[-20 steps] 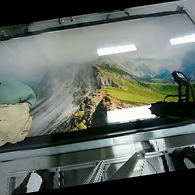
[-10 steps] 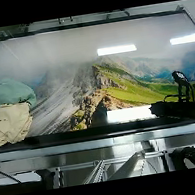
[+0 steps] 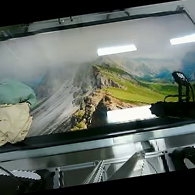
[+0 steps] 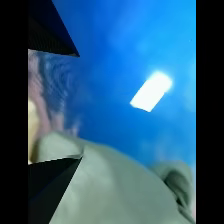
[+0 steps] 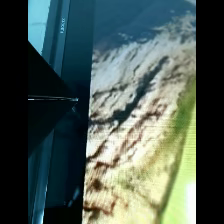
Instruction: Fold the shirts.
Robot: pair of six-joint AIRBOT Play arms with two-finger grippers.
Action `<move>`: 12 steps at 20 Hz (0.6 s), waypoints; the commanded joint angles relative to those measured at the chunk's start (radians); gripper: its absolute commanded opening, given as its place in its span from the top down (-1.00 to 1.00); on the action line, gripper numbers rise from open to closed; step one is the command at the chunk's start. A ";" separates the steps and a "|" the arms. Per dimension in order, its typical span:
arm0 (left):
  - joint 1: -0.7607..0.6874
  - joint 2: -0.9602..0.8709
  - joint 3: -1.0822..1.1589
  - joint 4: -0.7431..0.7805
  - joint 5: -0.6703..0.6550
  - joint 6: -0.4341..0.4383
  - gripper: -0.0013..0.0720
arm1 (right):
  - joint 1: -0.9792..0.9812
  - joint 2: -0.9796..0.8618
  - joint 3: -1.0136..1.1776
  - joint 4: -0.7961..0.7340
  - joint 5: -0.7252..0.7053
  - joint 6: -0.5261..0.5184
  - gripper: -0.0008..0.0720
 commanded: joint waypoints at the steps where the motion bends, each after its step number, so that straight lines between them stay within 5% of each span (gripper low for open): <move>1: -0.031 -0.097 0.068 -0.136 -0.038 0.046 -0.97 | 0.000 0.001 0.000 0.011 0.001 0.000 0.94; 3: -0.056 -0.099 0.055 -0.233 -0.016 0.100 -0.96 | 0.000 0.001 0.000 0.011 0.001 0.000 0.94; 7: -0.095 -0.098 0.058 -0.261 -0.119 0.117 0.93 | 0.000 0.001 0.000 0.011 0.001 0.000 0.94; 12: -0.129 -0.077 0.058 -0.833 -0.379 0.133 0.93 | 0.000 0.001 0.000 0.010 0.000 0.000 0.94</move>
